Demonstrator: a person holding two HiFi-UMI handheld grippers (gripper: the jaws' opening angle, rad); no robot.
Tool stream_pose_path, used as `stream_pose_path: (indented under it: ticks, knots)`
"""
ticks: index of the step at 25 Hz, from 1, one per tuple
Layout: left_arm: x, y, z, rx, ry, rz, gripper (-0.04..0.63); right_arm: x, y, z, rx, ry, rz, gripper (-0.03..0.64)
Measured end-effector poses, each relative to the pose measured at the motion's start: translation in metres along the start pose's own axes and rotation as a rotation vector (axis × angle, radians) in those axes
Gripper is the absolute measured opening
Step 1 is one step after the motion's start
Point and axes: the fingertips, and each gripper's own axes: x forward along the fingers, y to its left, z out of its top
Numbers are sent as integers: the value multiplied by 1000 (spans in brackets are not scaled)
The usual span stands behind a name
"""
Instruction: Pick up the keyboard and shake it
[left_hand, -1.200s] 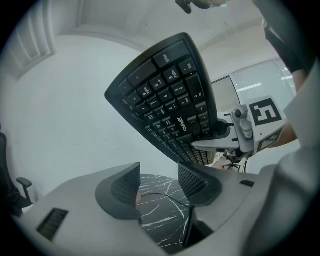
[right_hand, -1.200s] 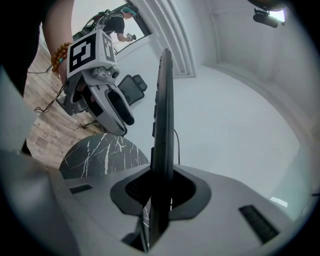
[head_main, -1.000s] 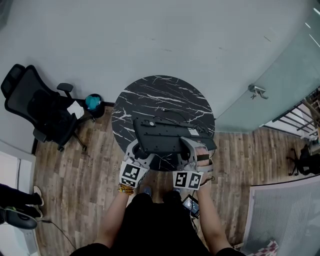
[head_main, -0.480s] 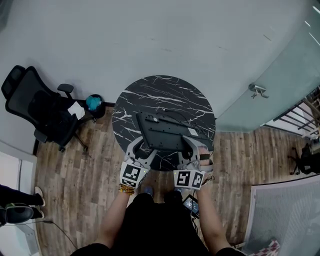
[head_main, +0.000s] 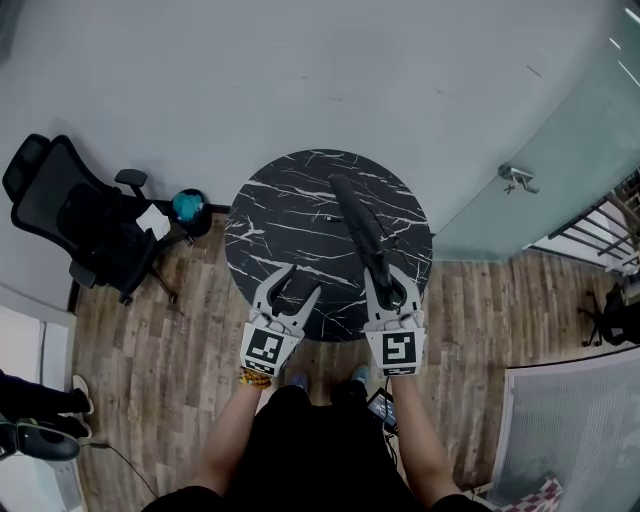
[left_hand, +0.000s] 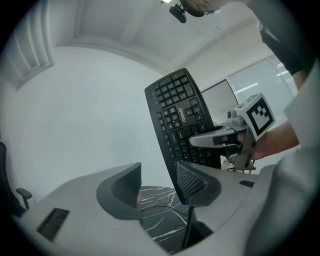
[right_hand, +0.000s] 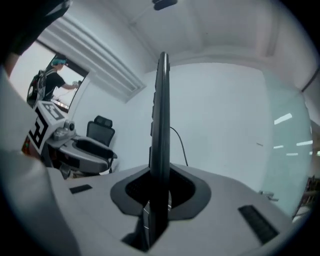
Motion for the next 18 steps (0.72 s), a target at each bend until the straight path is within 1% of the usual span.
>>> stream_pose_path:
  ticks: [4, 10, 18]
  knots:
    - [3, -2, 3, 4, -6, -12, 225, -3, -10, -6, 175, -52, 24, 72]
    - [3, -8, 0, 11, 9, -35, 225, -7, -24, -21, 500, -114, 66, 72]
    - [1, -10, -8, 3, 17, -32, 225, -11, -32, -51, 800, -144, 68, 72]
